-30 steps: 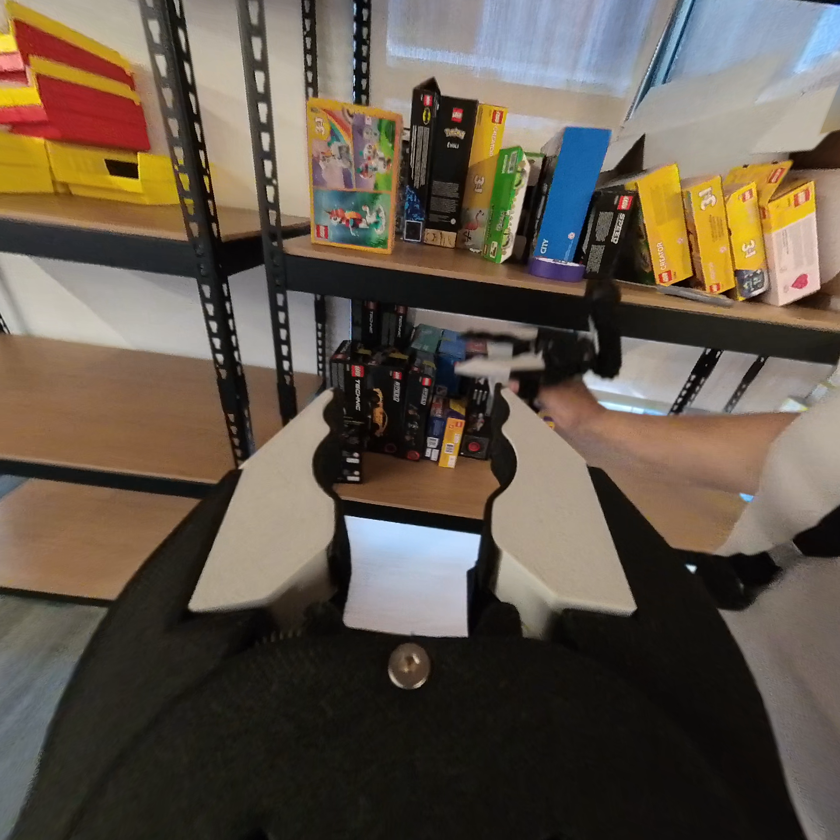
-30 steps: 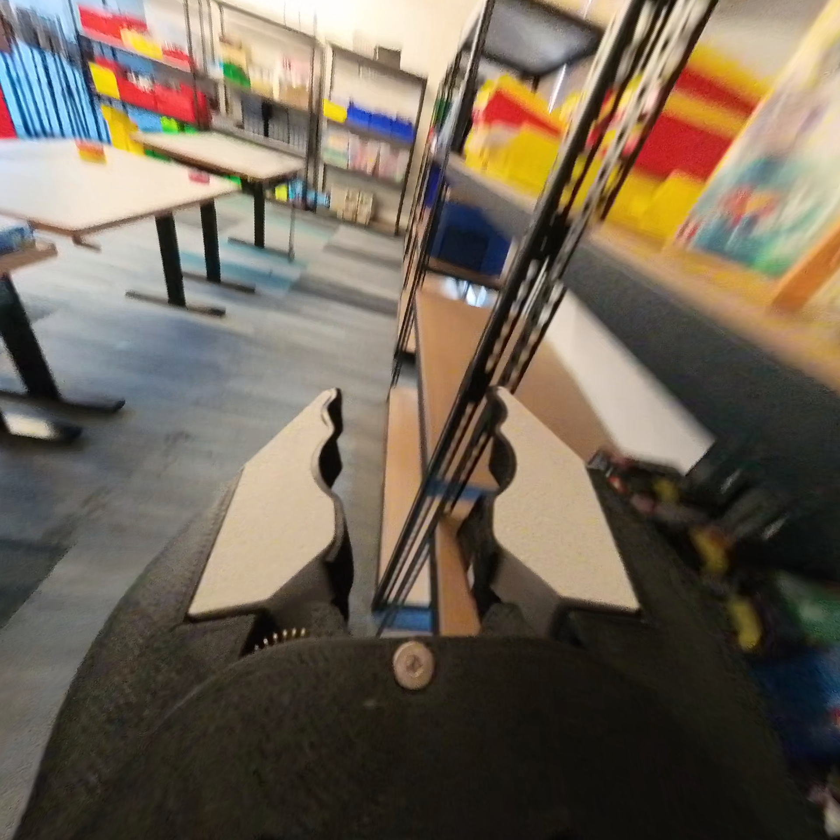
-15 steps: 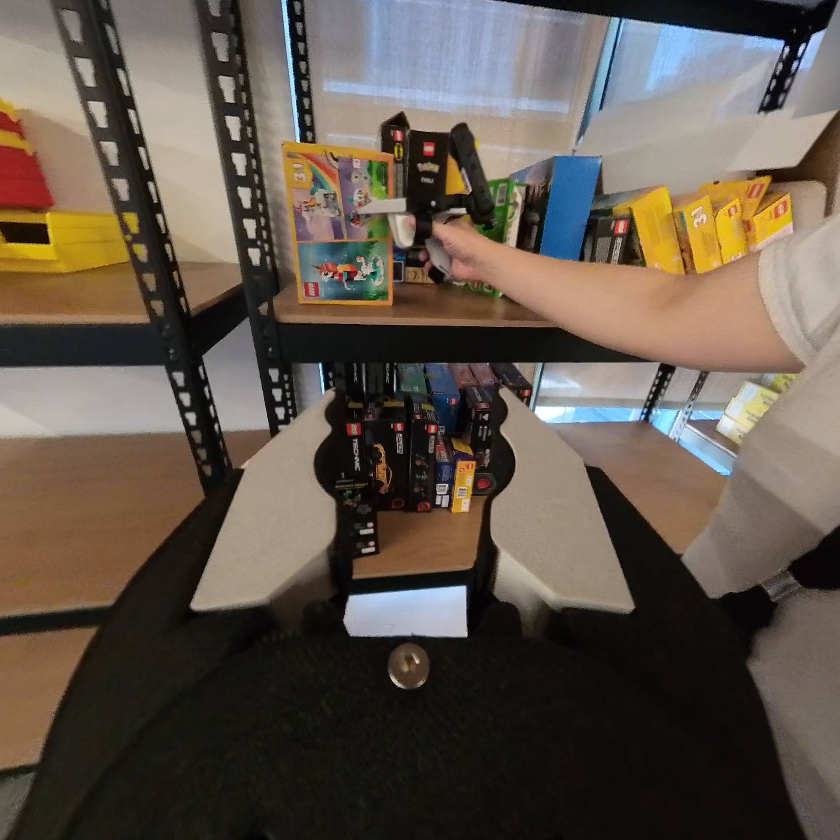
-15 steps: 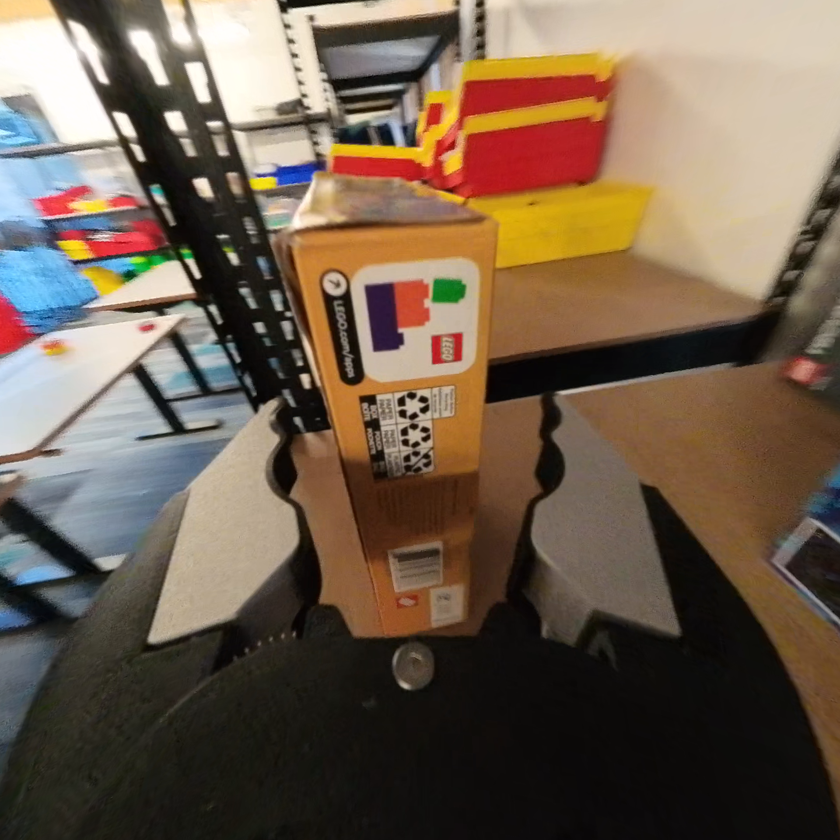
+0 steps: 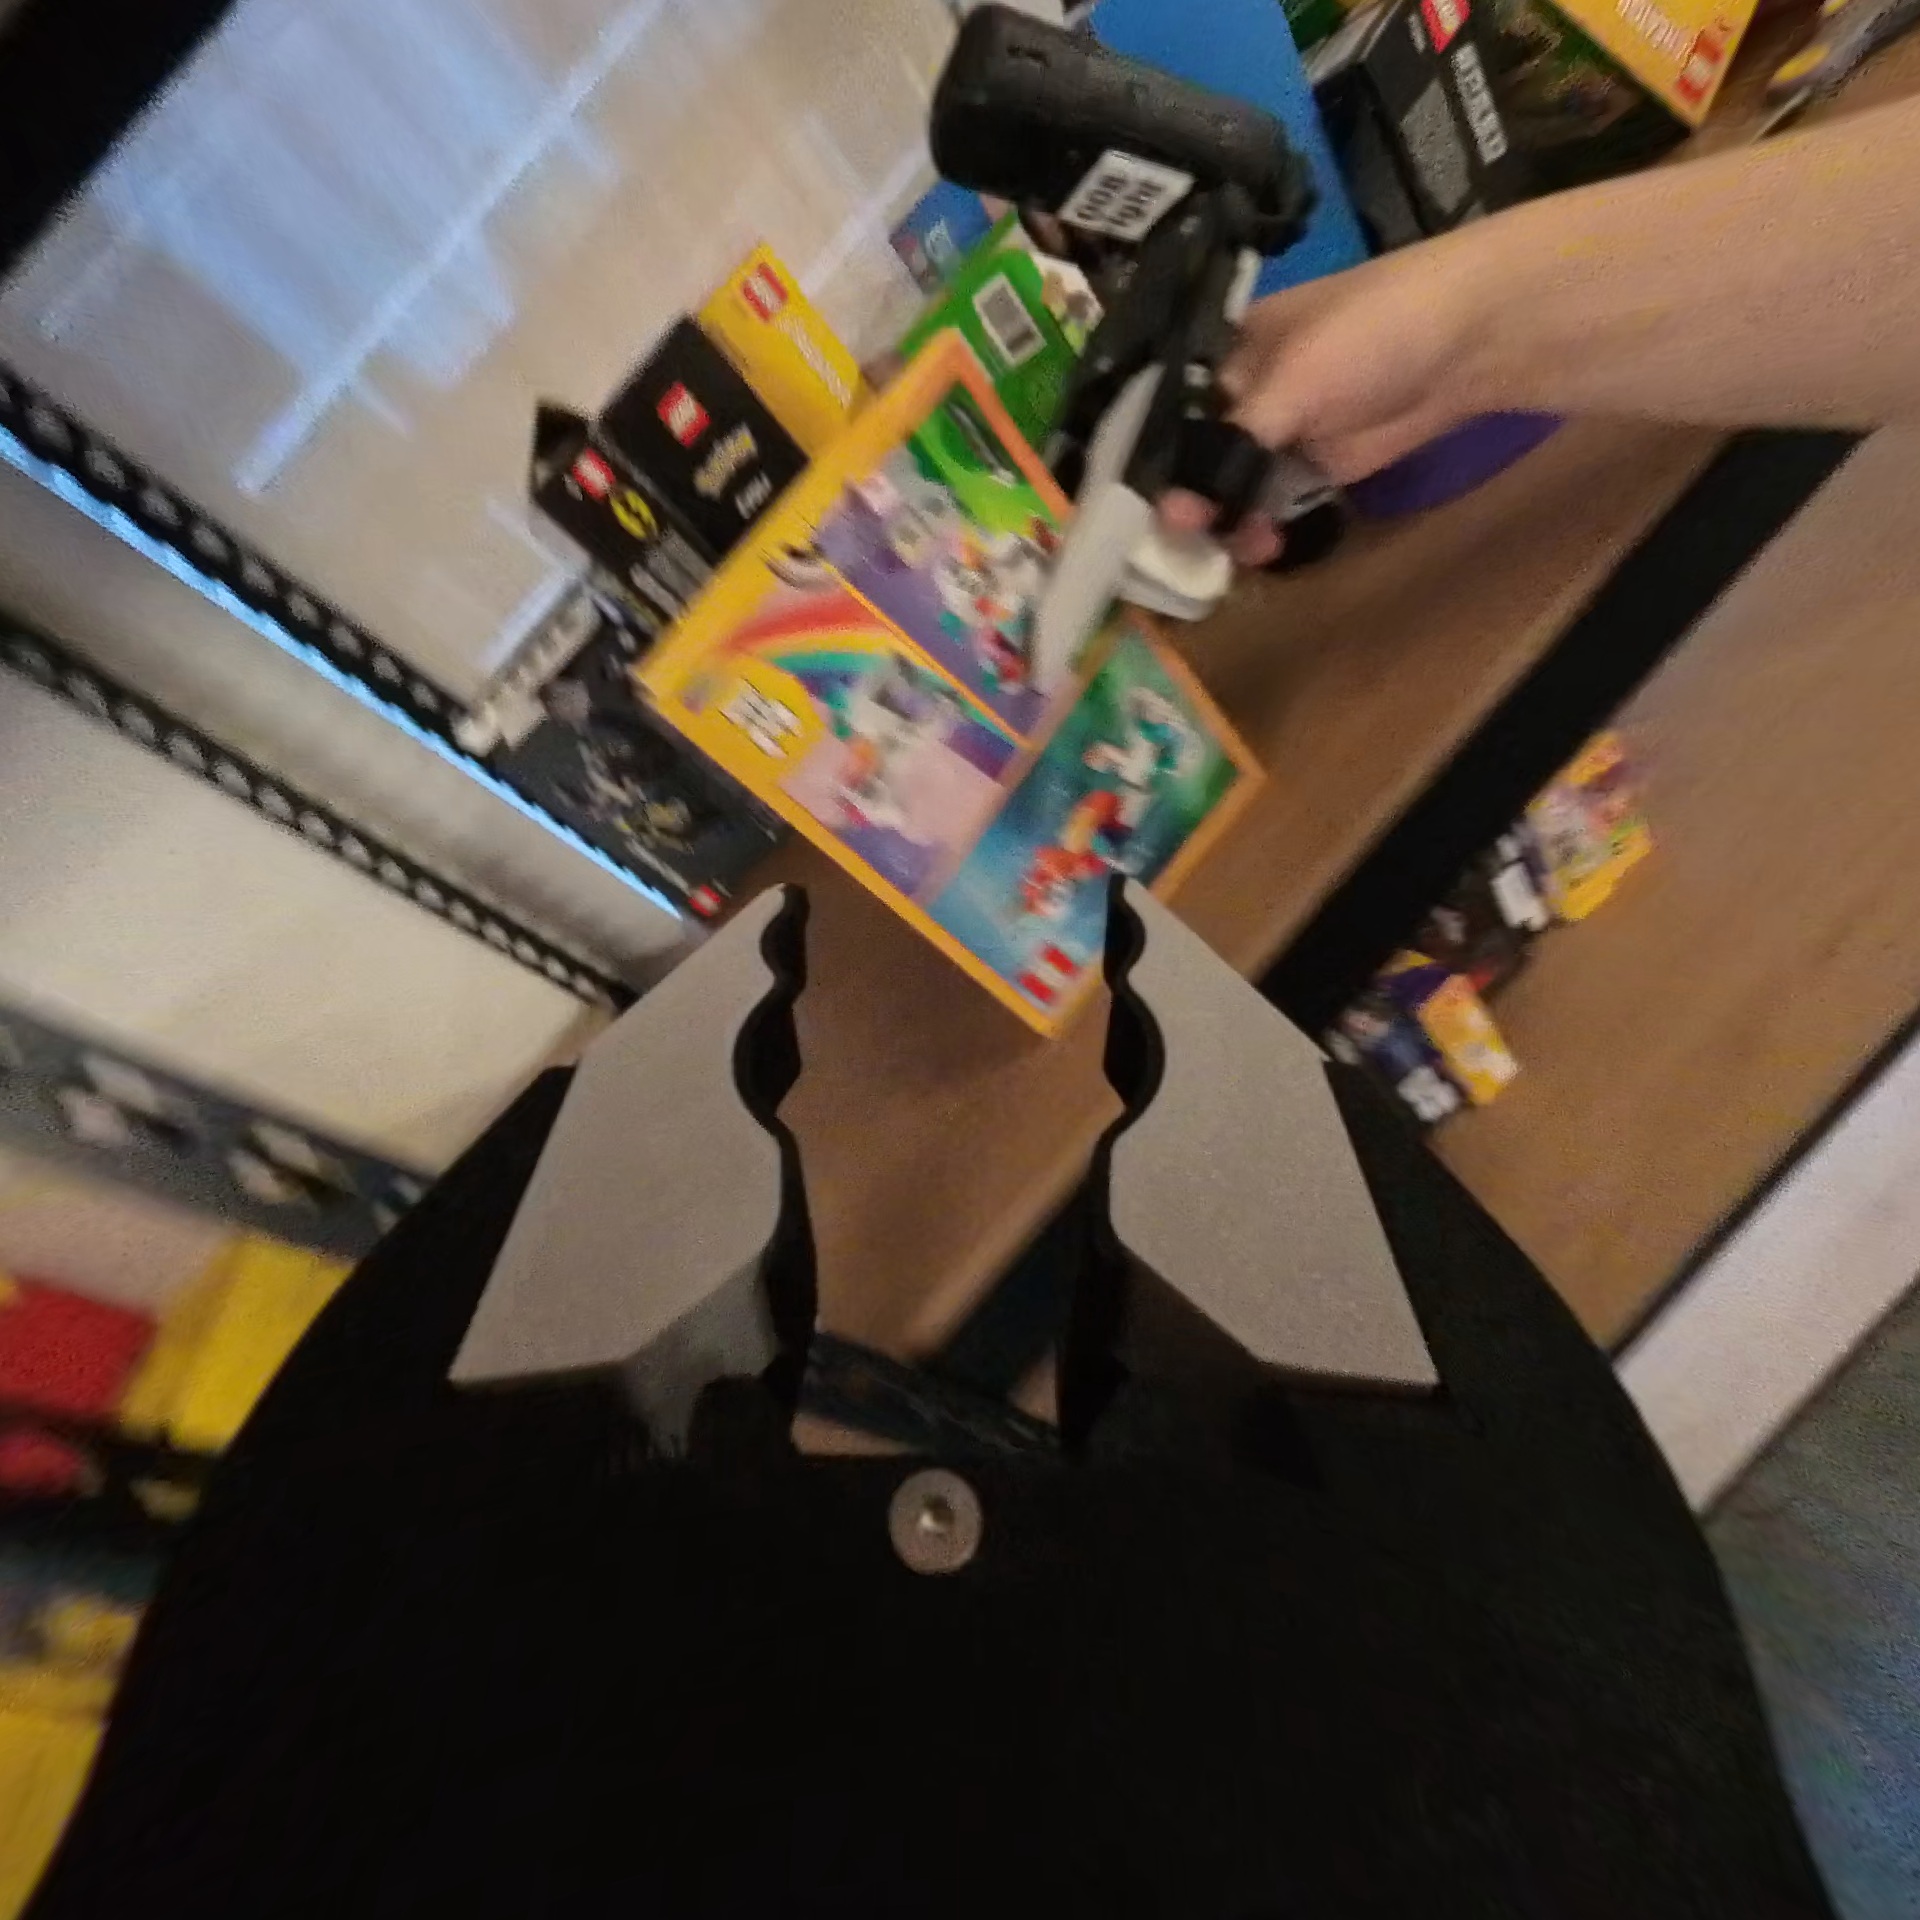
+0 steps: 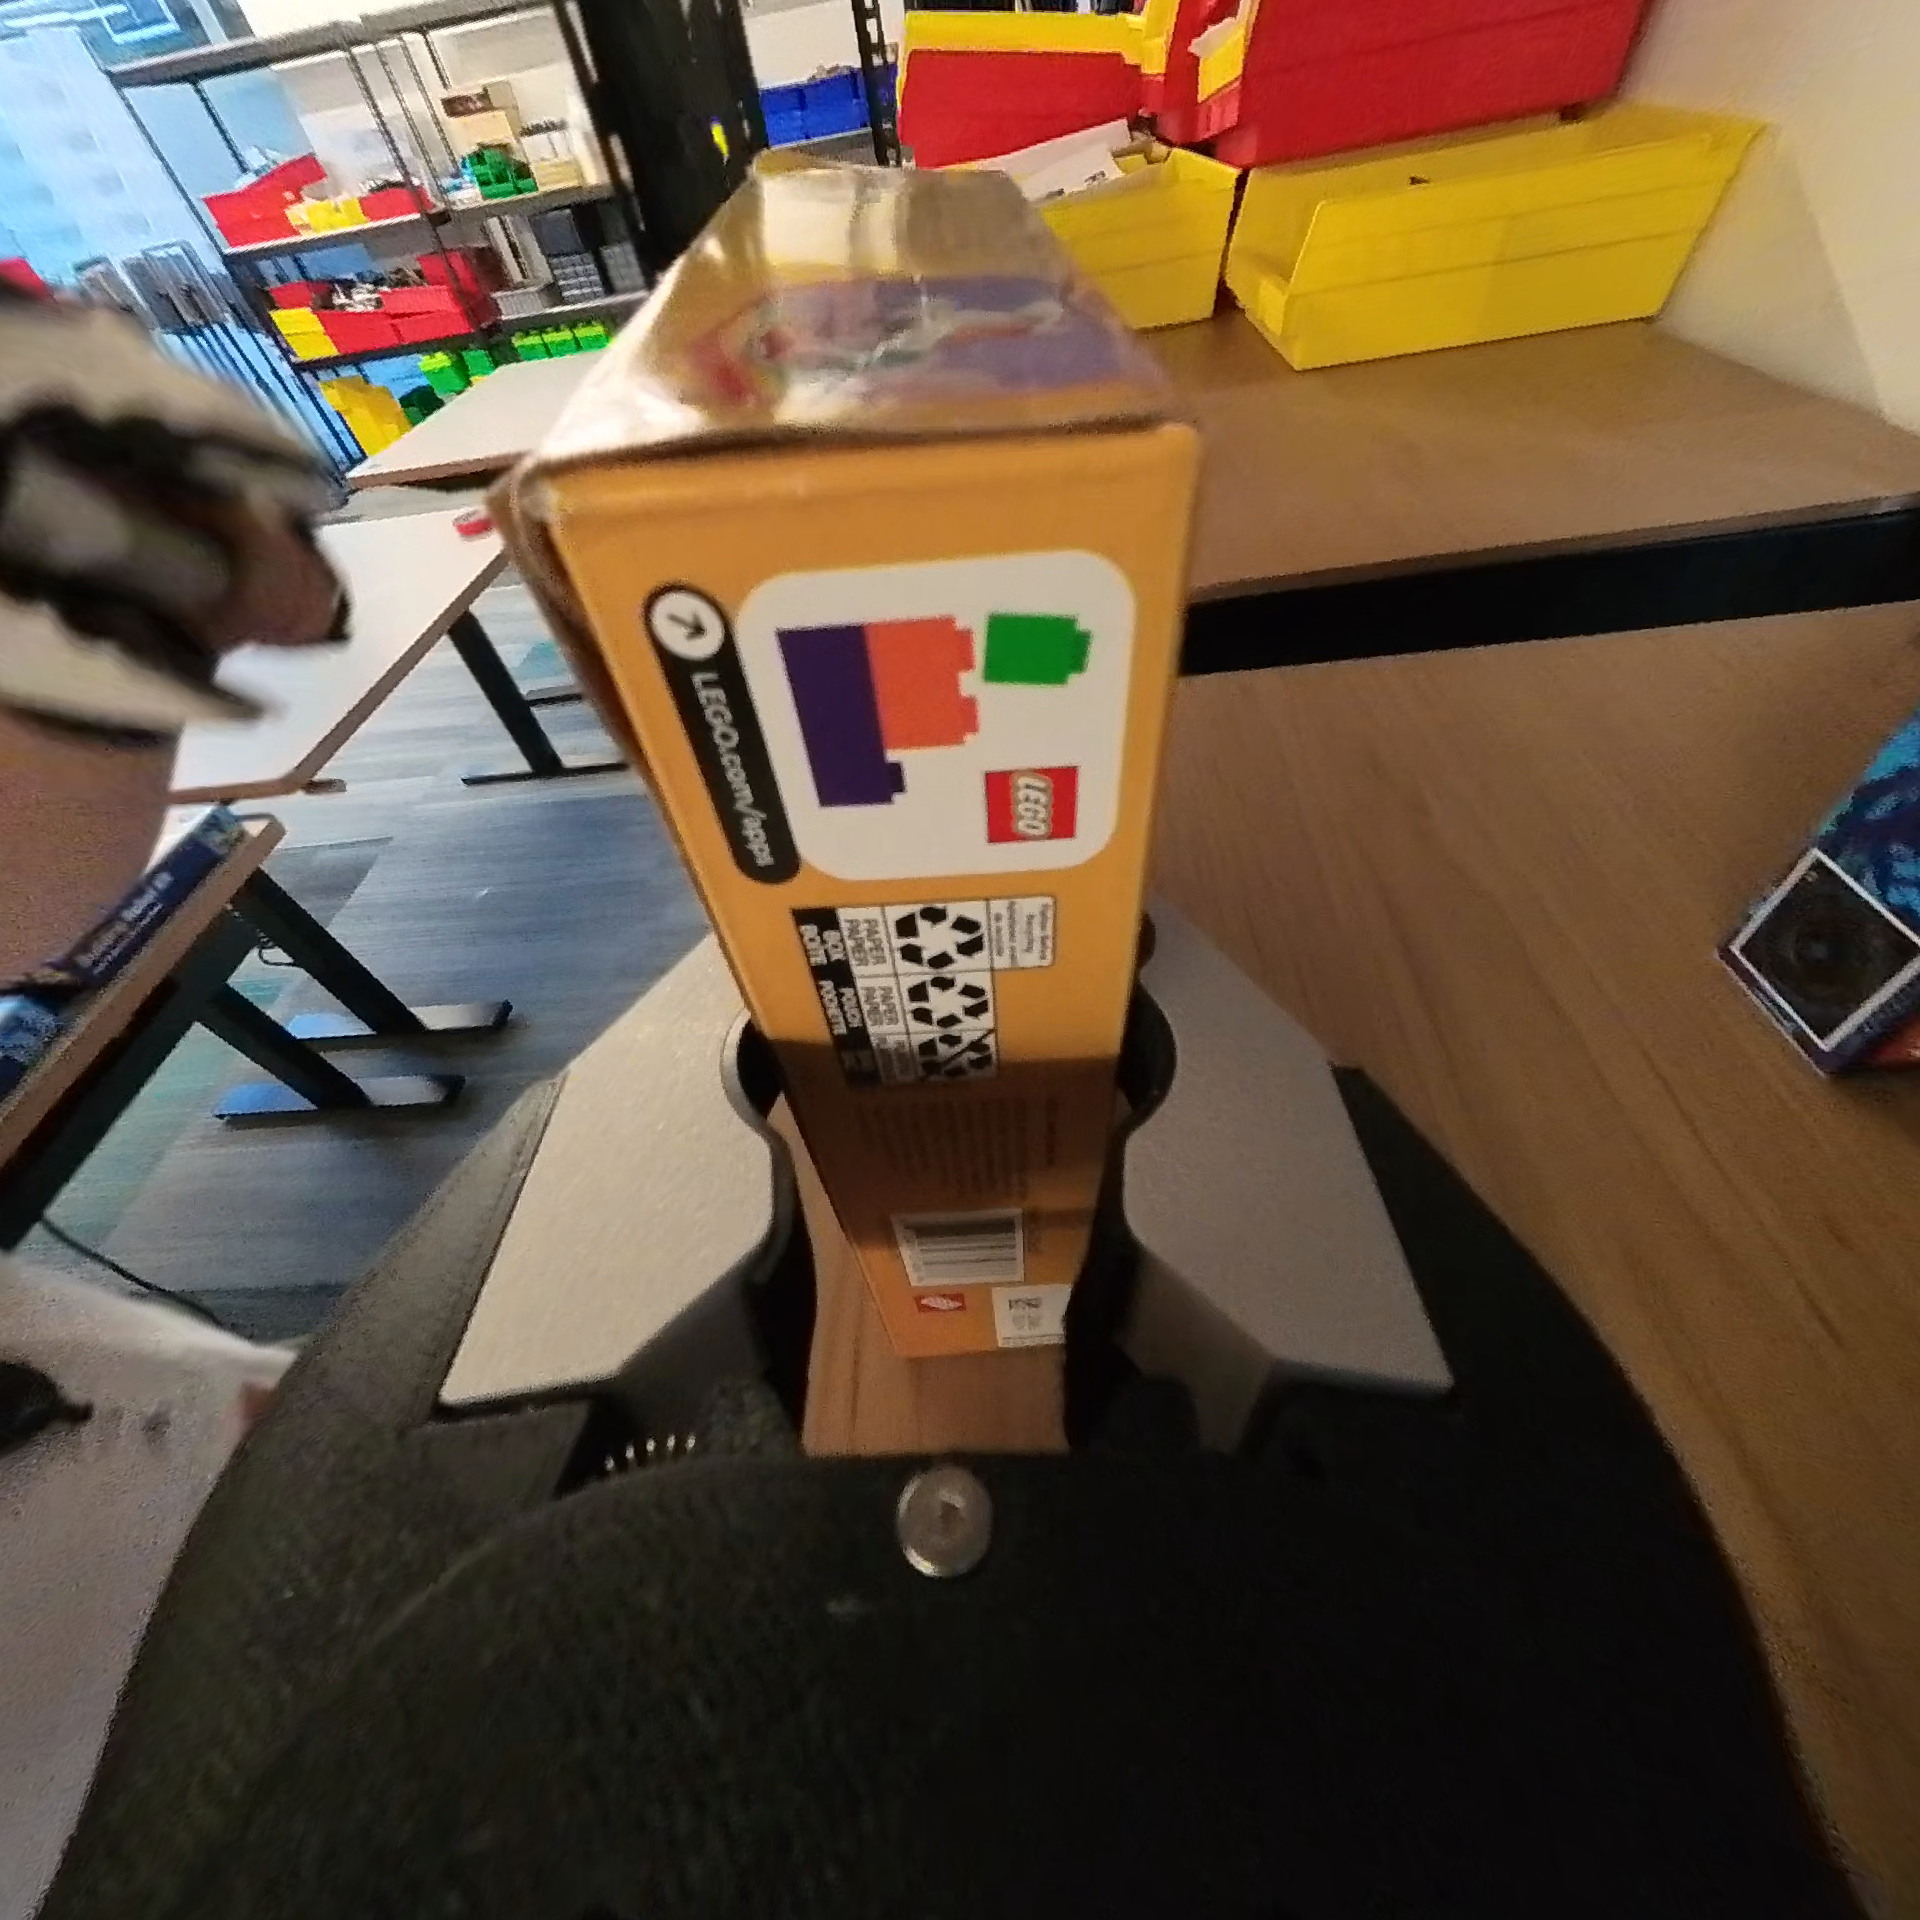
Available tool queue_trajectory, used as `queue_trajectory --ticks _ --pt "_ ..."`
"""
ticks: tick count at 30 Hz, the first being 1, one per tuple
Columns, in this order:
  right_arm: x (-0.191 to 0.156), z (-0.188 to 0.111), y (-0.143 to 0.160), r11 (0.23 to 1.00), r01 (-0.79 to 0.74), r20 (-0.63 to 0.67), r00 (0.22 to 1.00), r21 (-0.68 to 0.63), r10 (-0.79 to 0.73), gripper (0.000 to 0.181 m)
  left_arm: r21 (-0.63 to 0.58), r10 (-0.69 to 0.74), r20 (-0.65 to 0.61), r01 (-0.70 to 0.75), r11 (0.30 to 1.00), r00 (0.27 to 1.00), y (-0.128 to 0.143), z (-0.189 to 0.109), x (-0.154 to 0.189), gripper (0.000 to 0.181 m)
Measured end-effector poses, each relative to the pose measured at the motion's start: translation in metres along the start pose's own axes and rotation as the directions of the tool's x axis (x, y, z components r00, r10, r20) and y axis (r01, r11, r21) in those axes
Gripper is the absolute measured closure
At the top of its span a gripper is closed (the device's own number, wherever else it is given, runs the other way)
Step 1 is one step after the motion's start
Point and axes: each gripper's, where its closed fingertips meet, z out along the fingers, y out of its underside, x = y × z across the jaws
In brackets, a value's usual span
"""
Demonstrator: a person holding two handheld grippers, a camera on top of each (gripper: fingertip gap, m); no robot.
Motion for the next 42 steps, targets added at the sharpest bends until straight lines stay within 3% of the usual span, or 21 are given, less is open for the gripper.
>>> queue_trajectory --ticks 3,6,8,10,12,14,16,20,22,26,33,38,42 --pt "0.002 -0.013 0.004 0.999 0.029 -0.03 0.999 -0.019 -0.03 0.122 0.044 0.137 -0.038 -0.135 0.99 0.99 -0.034 0.051 -0.045 0.124" --pt "0.011 -0.021 -0.001 0.993 0.121 -0.128 0.984 -0.005 -0.121 0.118 0.112 0.264 -0.101 -0.252 0.961 0.959 -0.058 0.091 -0.061 0.125" --pt "0.016 -0.035 -0.022 0.979 0.19 -0.261 0.951 0.08 -0.163 0.094 0.121 0.342 -0.149 -0.326 0.938 0.928 -0.057 0.113 -0.064 0.126" --pt "0.009 -0.06 -0.051 0.935 0.316 -0.396 0.888 0.158 -0.233 0.093 0.14 0.386 -0.182 -0.365 0.921 0.904 -0.055 0.129 -0.063 0.128" --pt "-0.008 -0.083 -0.079 0.853 0.498 -0.511 0.78 0.156 -0.362 0.101 0.16 0.406 -0.233 -0.377 0.912 0.884 -0.054 0.138 -0.059 0.133" --pt "-0.025 -0.087 -0.09 0.769 0.637 -0.517 0.673 0.044 -0.528 0.121 0.183 0.412 -0.275 -0.374 0.909 0.869 -0.054 0.139 -0.055 0.135" --pt "-0.03 -0.077 -0.084 0.728 0.675 -0.427 0.628 -0.118 -0.651 0.146 0.201 0.414 -0.312 -0.366 0.908 0.855 -0.053 0.138 -0.054 0.14" --pt "-0.027 -0.062 -0.078 0.71 0.653 -0.317 0.636 -0.264 -0.703 0.149 0.201 0.408 -0.337 -0.359 0.911 0.848 -0.046 0.136 -0.058 0.156" --pt "-0.023 -0.06 -0.073 0.702 0.634 -0.292 0.639 -0.324 -0.712 0.16 0.186 0.387 -0.333 -0.342 0.921 0.86 -0.045 0.137 -0.057 0.161" --pt "-0.023 -0.06 -0.073 0.722 0.621 -0.3 0.657 -0.305 -0.692 0.167 0.175 0.365 -0.32 -0.324 0.93 0.874 -0.044 0.137 -0.057 0.163" --pt "-0.025 -0.059 -0.072 0.804 0.56 -0.349 0.726 -0.202 -0.593 0.168 0.245 0.17 -0.351 -0.085 0.966 0.921 -0.043 0.136 -0.056 0.166" --pt "-0.023 -0.06 -0.071 0.809 0.56 -0.401 0.71 -0.178 -0.579 0.168 0.232 0.184 -0.317 -0.112 0.966 0.93 -0.043 0.137 -0.057 0.166" --pt "-0.021 -0.06 -0.07 0.755 0.617 -0.441 0.626 -0.225 -0.643 0.167 0.224 0.158 -0.311 -0.089 0.97 0.937 -0.043 0.138 -0.057 0.167"
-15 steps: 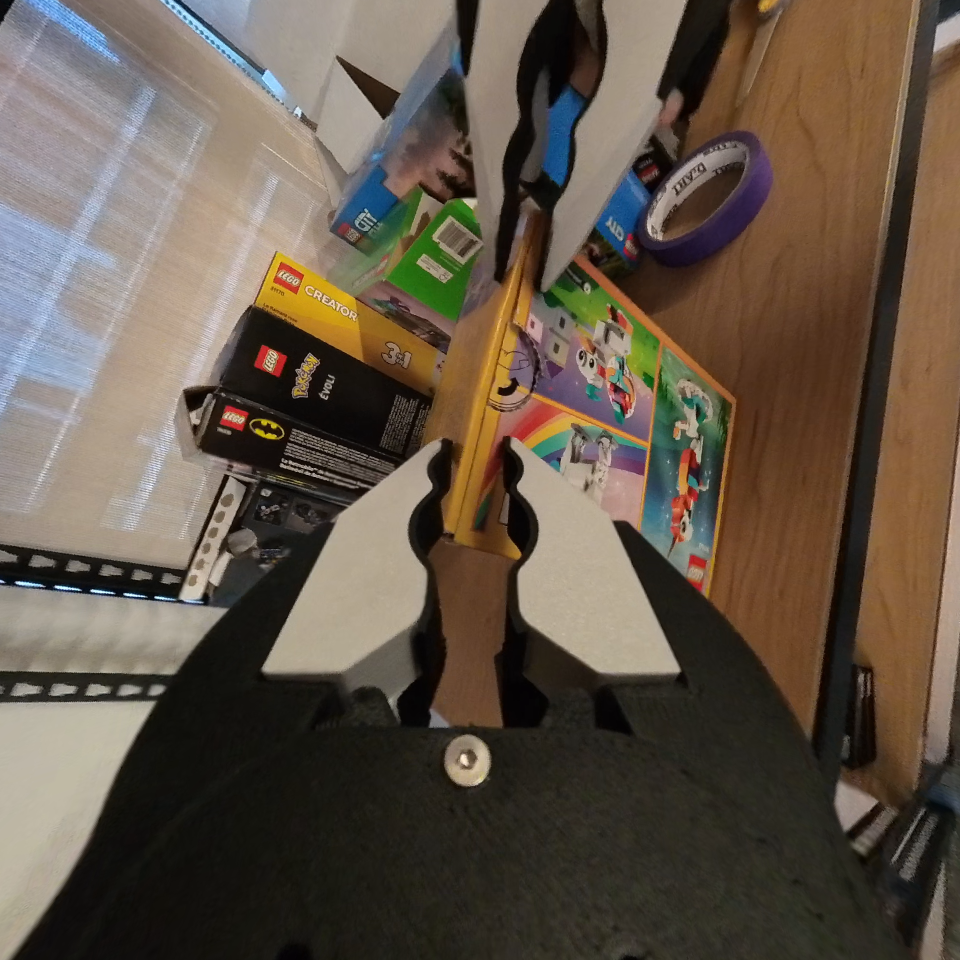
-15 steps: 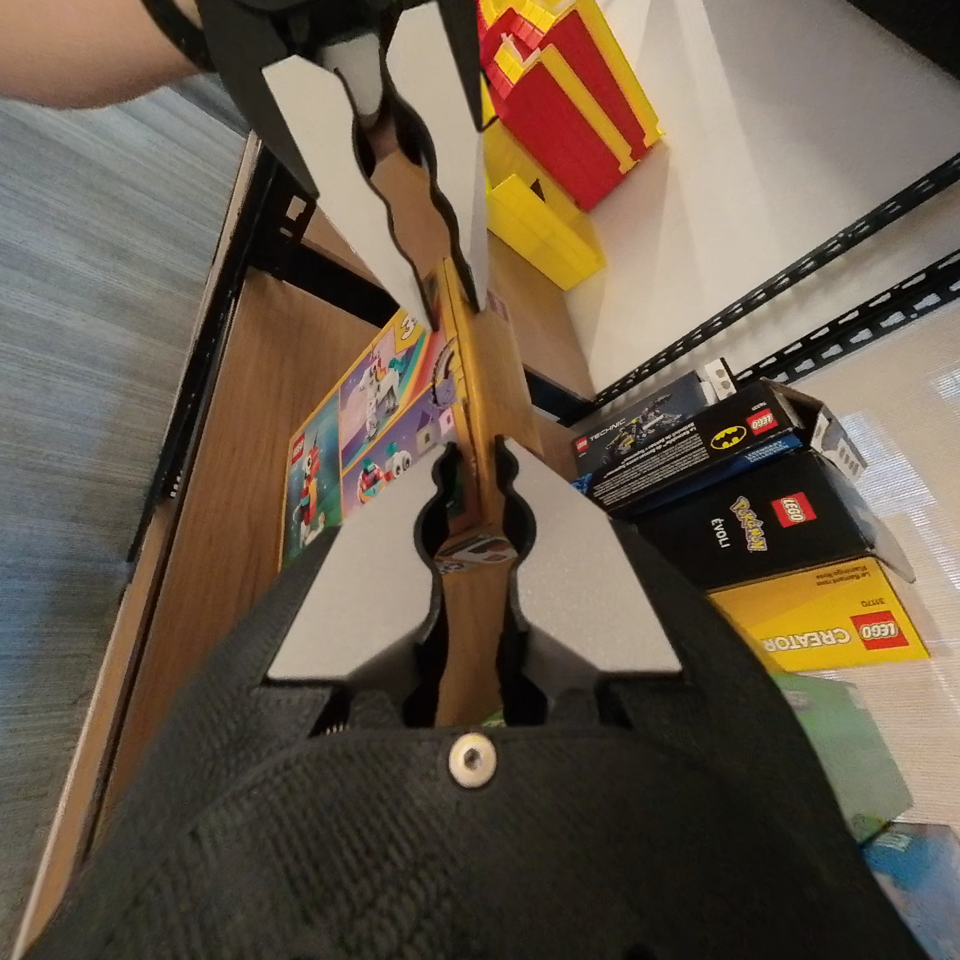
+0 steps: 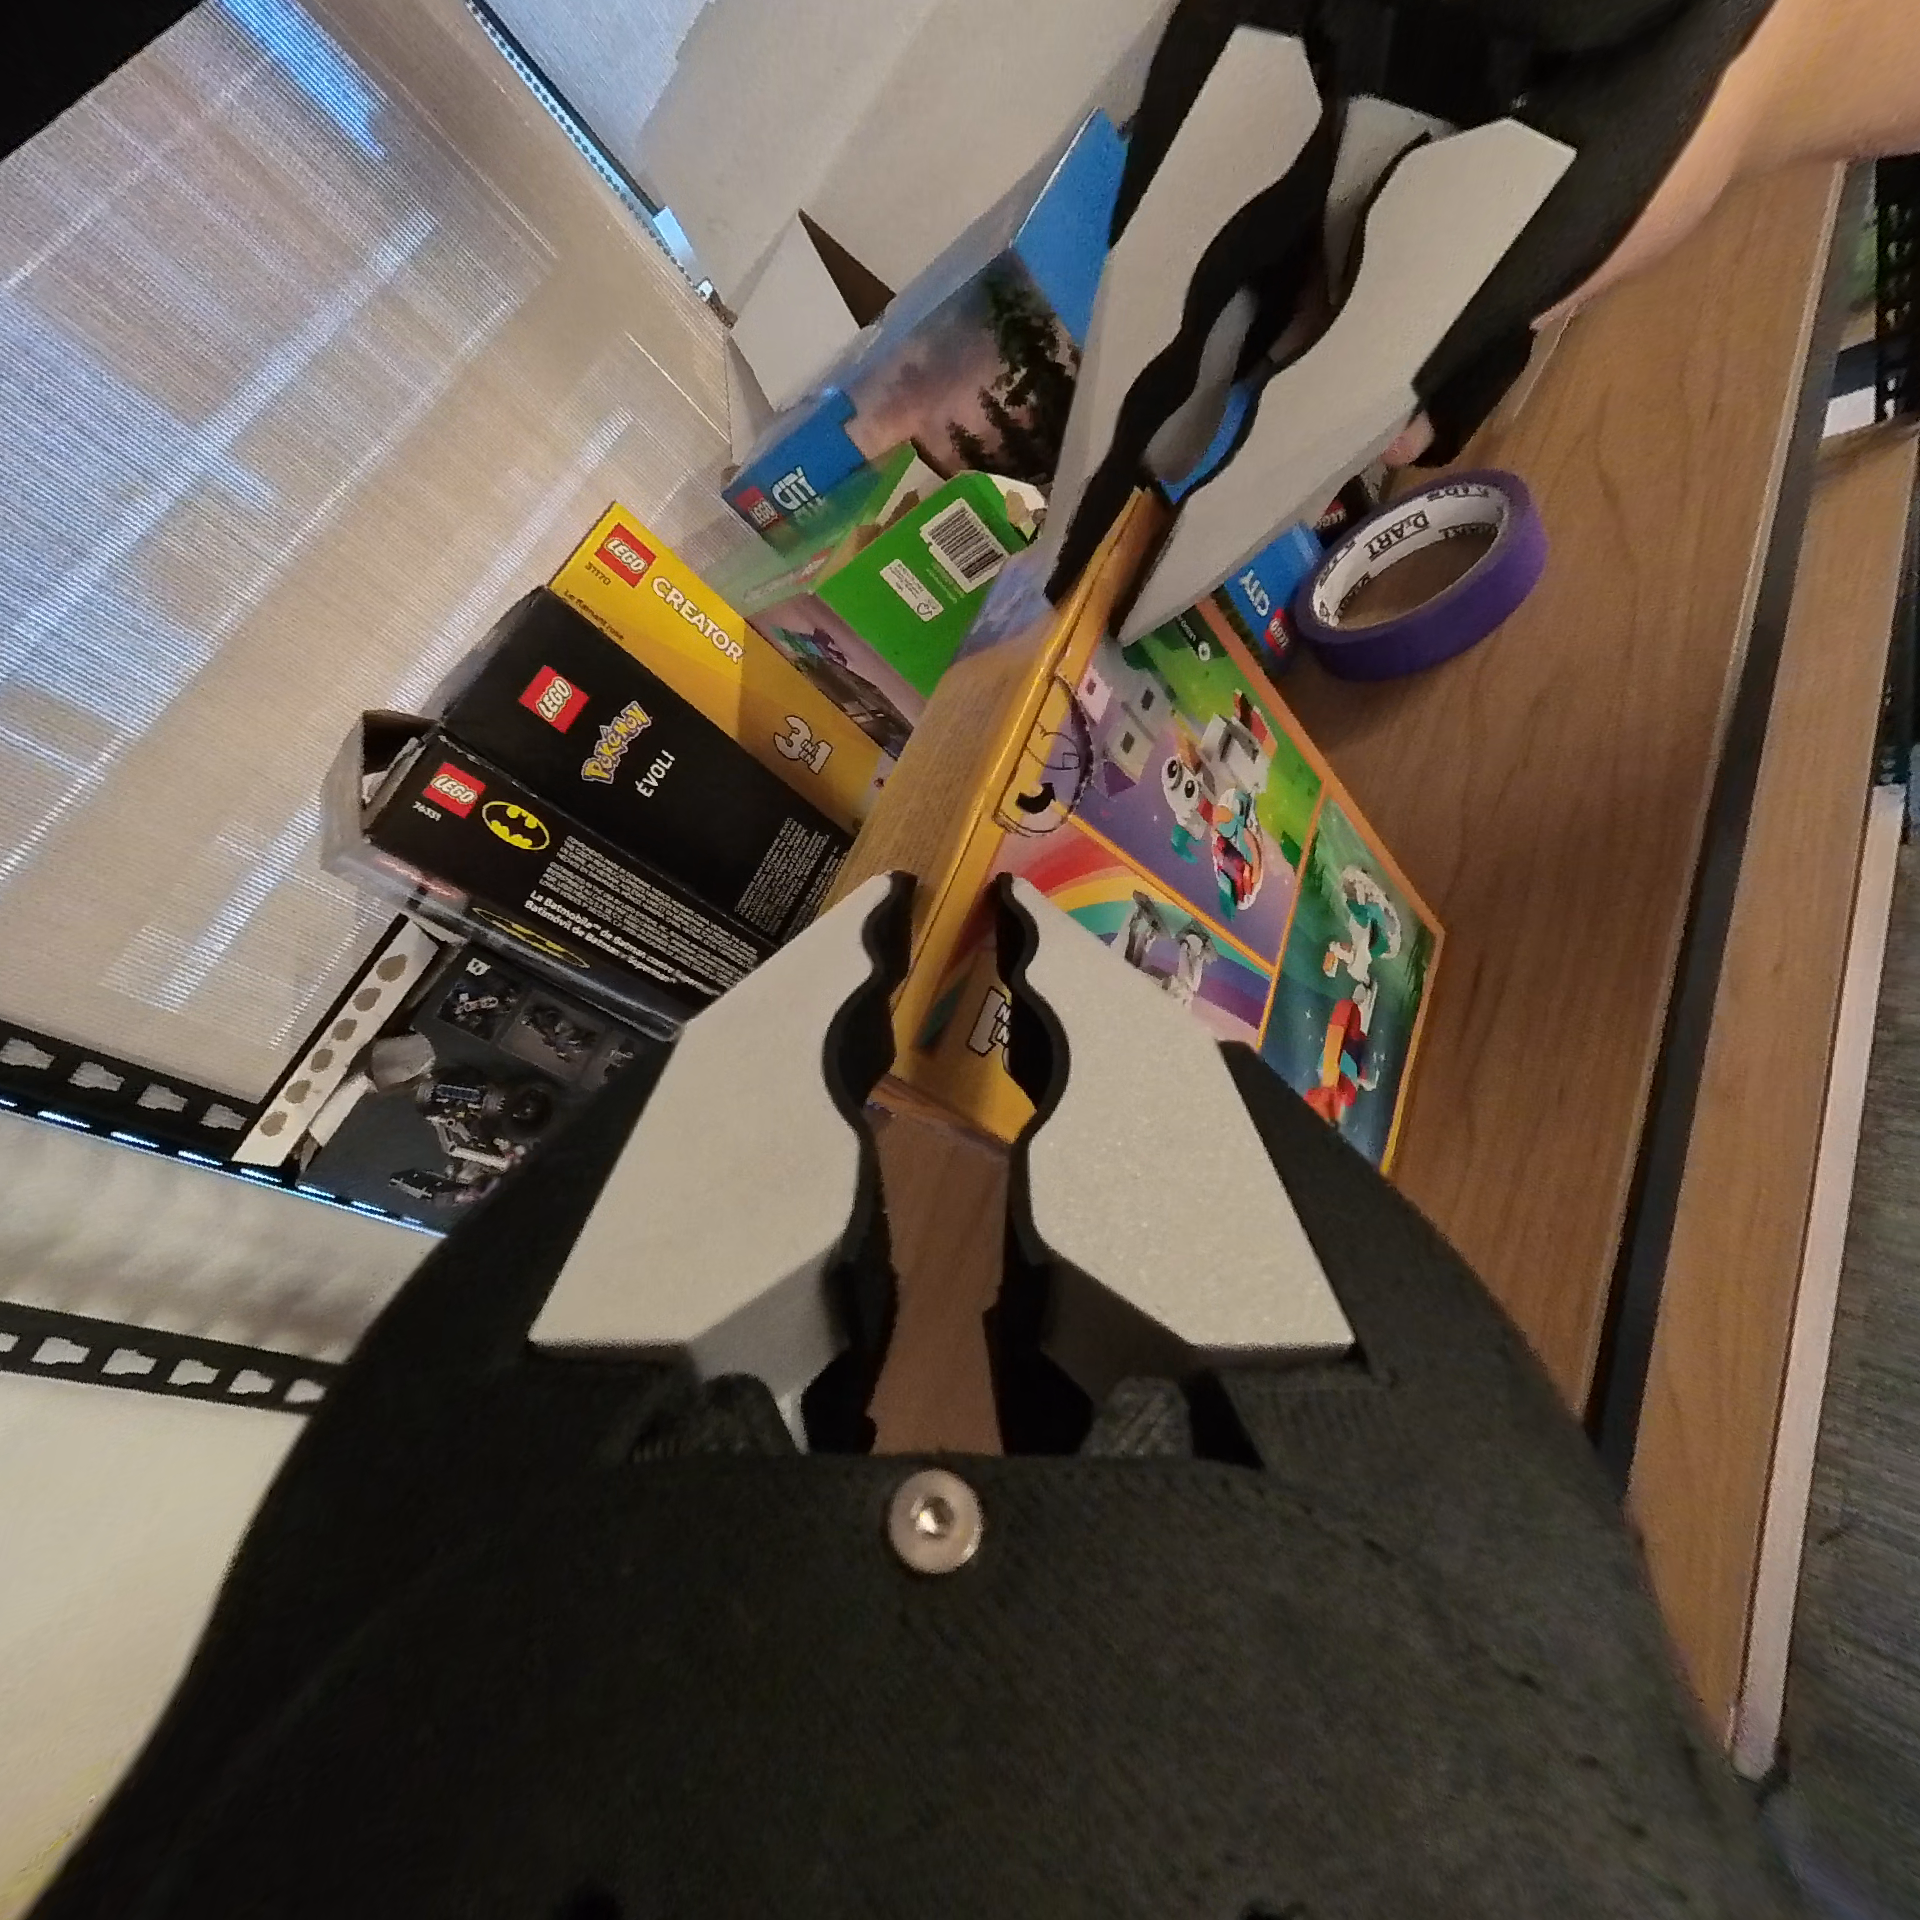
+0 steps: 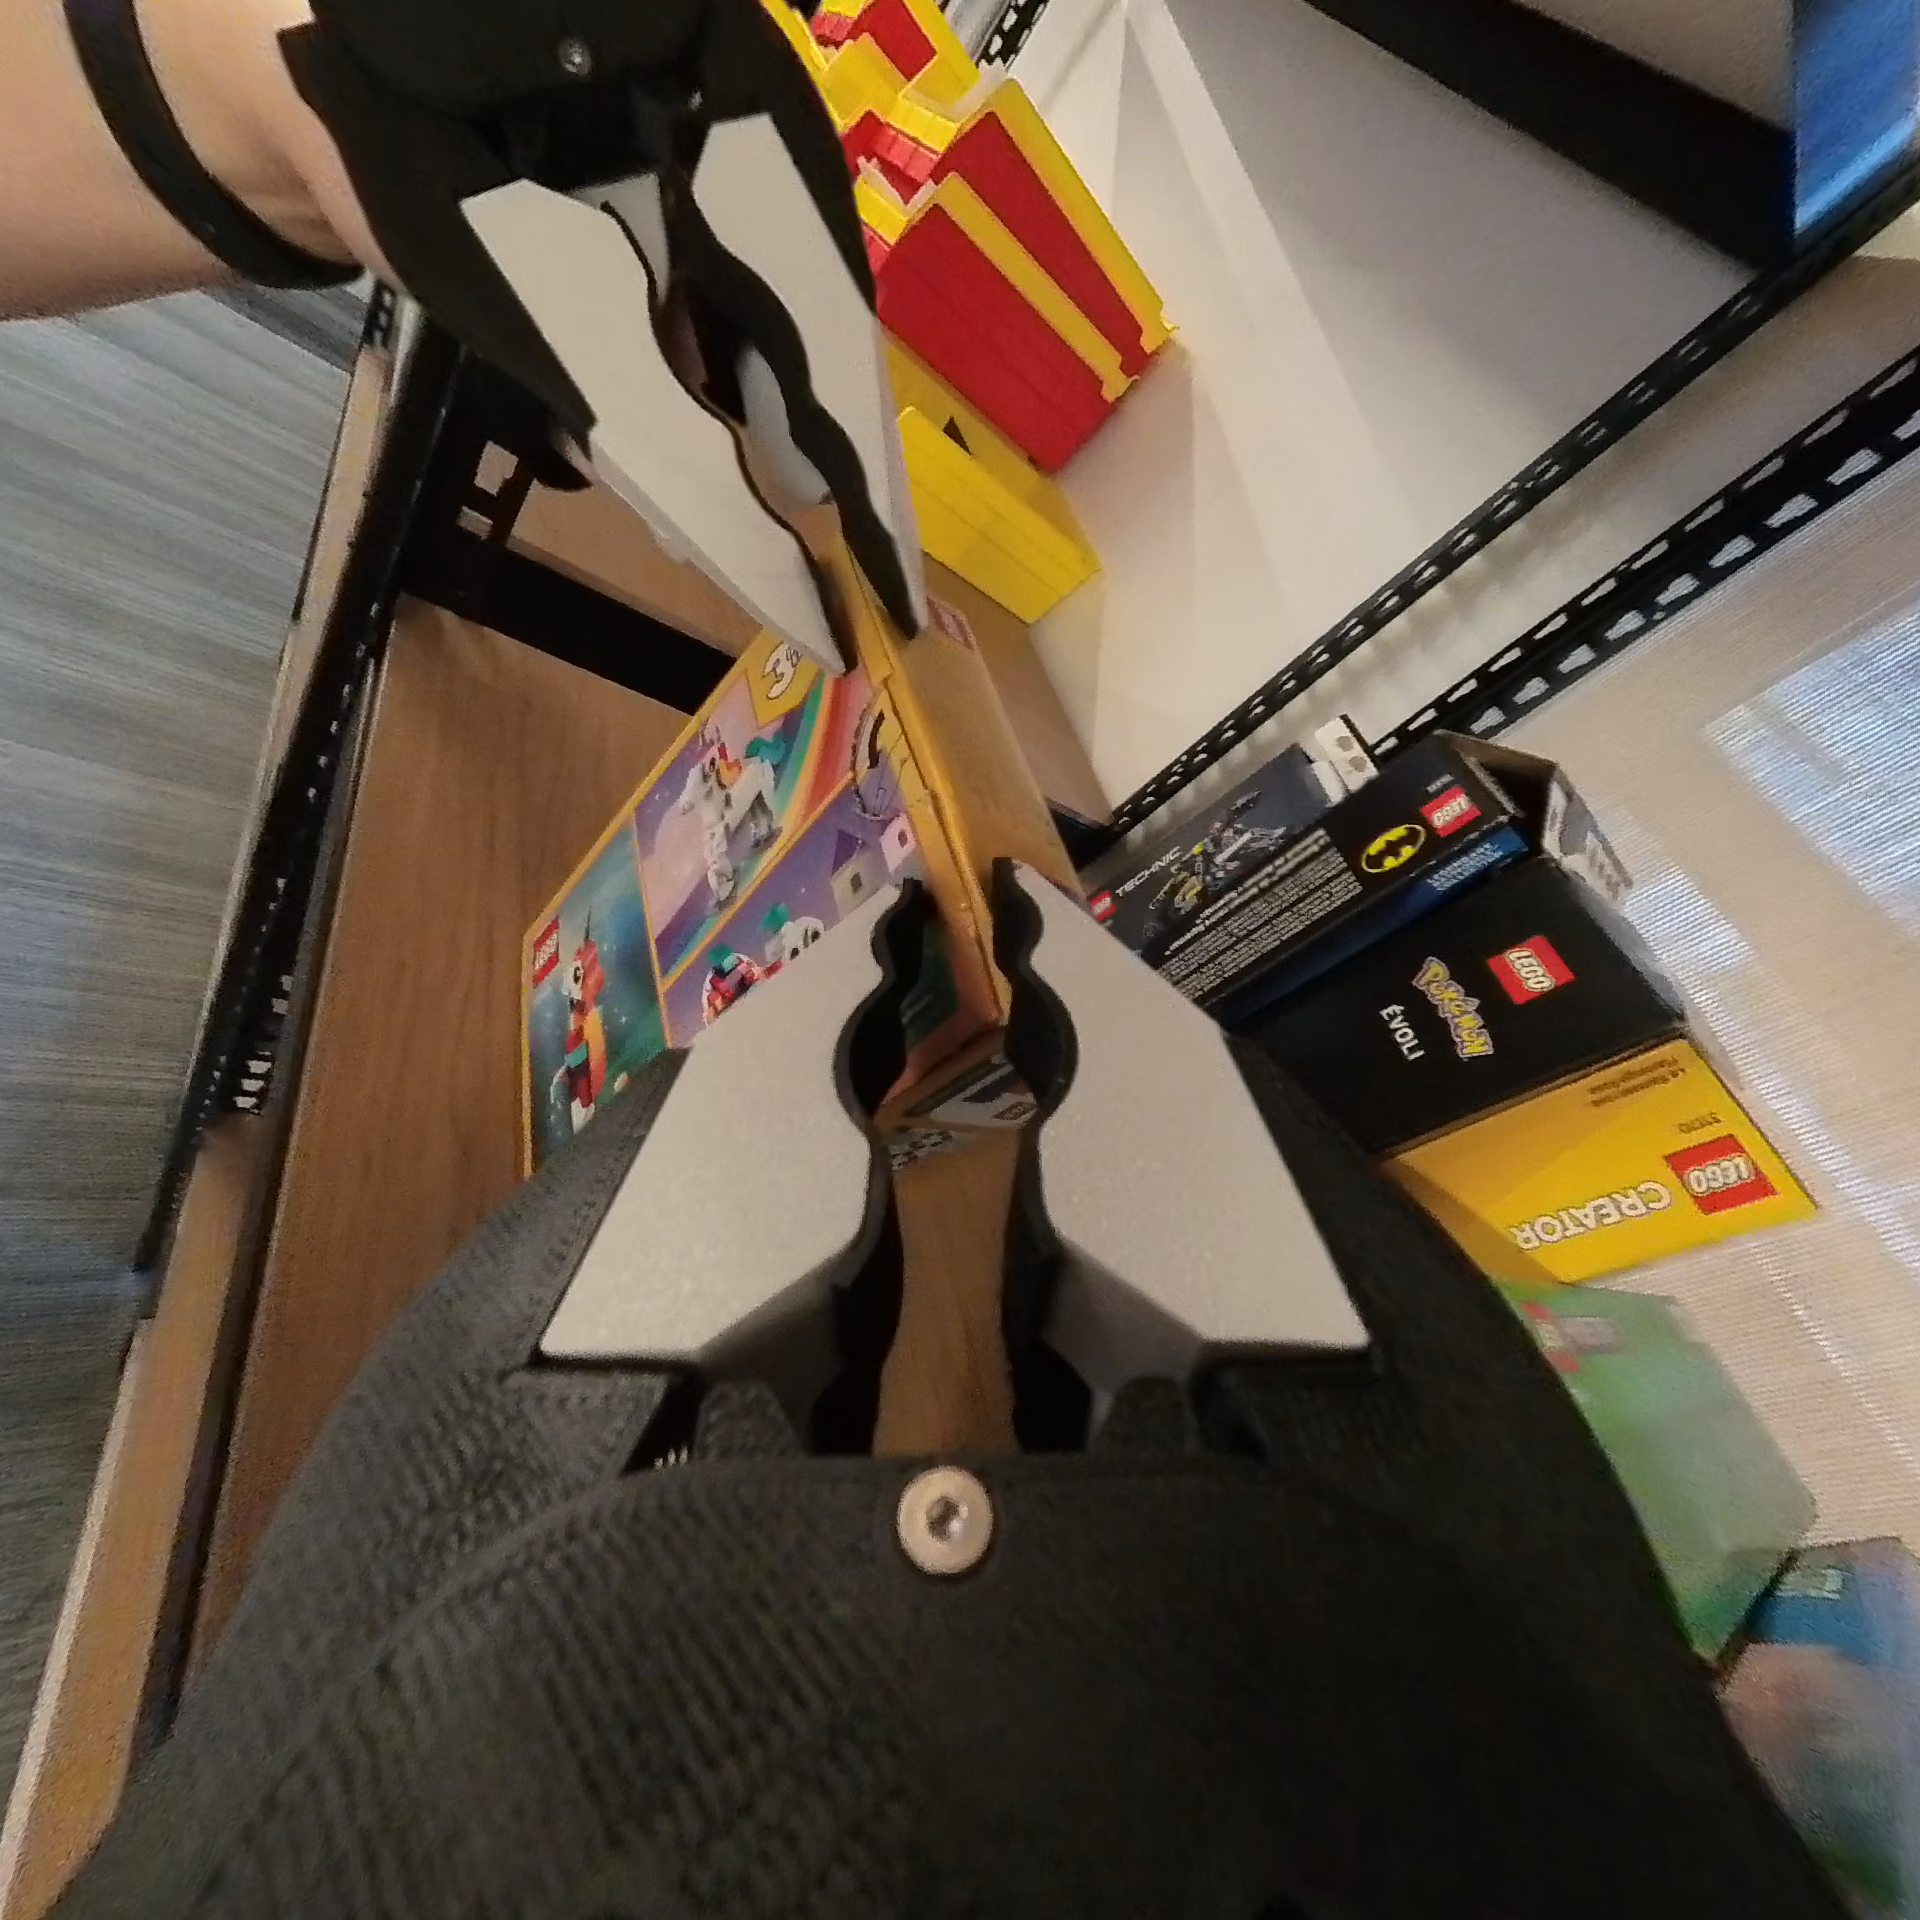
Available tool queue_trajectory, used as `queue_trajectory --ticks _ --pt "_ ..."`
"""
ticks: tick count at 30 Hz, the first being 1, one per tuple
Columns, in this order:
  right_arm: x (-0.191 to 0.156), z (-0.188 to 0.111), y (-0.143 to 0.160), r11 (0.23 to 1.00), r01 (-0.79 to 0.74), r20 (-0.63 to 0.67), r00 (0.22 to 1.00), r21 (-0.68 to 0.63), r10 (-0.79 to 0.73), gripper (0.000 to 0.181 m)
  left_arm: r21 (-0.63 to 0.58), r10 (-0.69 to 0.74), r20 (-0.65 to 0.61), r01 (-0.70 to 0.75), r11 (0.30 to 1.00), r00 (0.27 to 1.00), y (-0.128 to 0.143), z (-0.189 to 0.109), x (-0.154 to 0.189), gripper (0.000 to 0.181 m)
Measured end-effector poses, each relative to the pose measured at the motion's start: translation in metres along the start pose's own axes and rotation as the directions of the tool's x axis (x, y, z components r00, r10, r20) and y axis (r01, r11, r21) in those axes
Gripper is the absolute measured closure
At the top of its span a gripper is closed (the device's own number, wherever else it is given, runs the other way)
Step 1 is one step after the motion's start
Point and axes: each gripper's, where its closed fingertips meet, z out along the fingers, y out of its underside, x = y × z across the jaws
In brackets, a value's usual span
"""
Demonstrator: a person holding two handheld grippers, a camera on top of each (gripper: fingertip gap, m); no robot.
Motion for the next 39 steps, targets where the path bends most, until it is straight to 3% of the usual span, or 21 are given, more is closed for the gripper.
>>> queue_trajectory --ticks 6,7,9,11,14,16,18,20,22,23,25,28,32,36,37,39 --pt "0.002 -0.003 -0.008 0.985 -0.124 0.027 0.992 0.121 0.121 0.165 0.024 -0.043 0.009 0.043 0.999 0.999 0.0 -0.001 0.0 0.167" --pt "0.012 -0.008 -0.013 0.973 -0.157 -0.035 0.986 0.171 0.165 0.152 0.02 -0.047 0.016 0.047 0.999 0.999 0.0 -0.002 0.0 0.167" --pt "0.034 -0.024 -0.019 0.885 -0.357 -0.128 0.904 0.298 0.408 0.132 0.011 -0.061 0.035 0.061 0.998 0.998 0.0 -0.001 0.0 0.167" --pt "0.026 -0.028 0.003 0.76 -0.571 -0.149 0.761 0.31 0.632 0.127 0.001 -0.08 0.062 0.08 0.997 0.995 -0.001 0.0 -0.001 0.167" --pt "-0.007 -0.015 0.05 0.736 -0.641 -0.274 0.683 0.218 0.677 0.134 0.003 -0.093 0.131 0.093 0.996 0.987 -0.002 0.003 -0.001 0.167" --pt "-0.02 -0.002 0.067 0.748 -0.643 -0.302 0.689 0.165 0.658 0.142 -0.002 -0.071 0.198 0.073 0.997 0.978 -0.003 0.007 -0.001 0.167" --pt "-0.026 0.0 0.078 0.766 -0.637 -0.324 0.709 0.088 0.626 0.137 -0.026 -0.055 0.26 0.063 0.998 0.964 -0.004 0.011 -0.003 0.167" --pt "-0.028 -0.025 0.074 0.798 -0.602 -0.314 0.754 0.024 0.578 0.137 -0.055 -0.019 0.296 0.037 0.998 0.955 -0.006 0.014 -0.001 0.167" --pt "-0.029 -0.069 0.069 0.855 -0.518 -0.275 0.825 -0.018 0.494 0.147 -0.067 0.005 0.319 0.018 0.998 0.948 -0.008 0.017 0.0 0.167" --pt "-0.029 -0.094 0.08 0.869 -0.485 -0.282 0.85 -0.095 0.444 0.149 -0.07 0.021 0.328 0.003 0.998 0.945 -0.008 0.017 0.0 0.167" --pt "-0.026 -0.14 0.116 0.834 -0.473 -0.298 0.87 -0.283 0.392 0.149 -0.075 0.048 0.341 -0.024 0.997 0.939 -0.01 0.018 -0.001 0.165" --pt "-0.031 -0.171 0.146 0.727 -0.566 -0.214 0.823 -0.389 0.526 0.149 -0.058 0.056 0.352 -0.037 0.998 0.934 -0.019 0.017 0.001 0.156" --pt "-0.035 -0.159 0.173 0.702 -0.54 -0.135 0.827 -0.464 0.547 0.146 0.03 -0.052 0.322 0.045 0.999 0.945 -0.037 0.006 0.001 0.148" --pt "-0.059 -0.135 0.206 0.621 -0.499 -0.081 0.814 -0.605 0.575 0.143 0.12 -0.154 0.298 0.123 0.985 0.942 -0.051 -0.019 0.009 0.152" --pt "-0.063 -0.132 0.215 0.599 -0.481 -0.083 0.819 -0.64 0.568 0.145 0.146 -0.184 0.282 0.147 0.978 0.942 -0.053 -0.025 0.016 0.153" --pt "-0.067 -0.128 0.221 0.587 -0.469 -0.084 0.822 -0.66 0.563 0.168 0.192 -0.251 0.222 0.211 0.959 0.942 -0.053 -0.033 0.038 0.156"
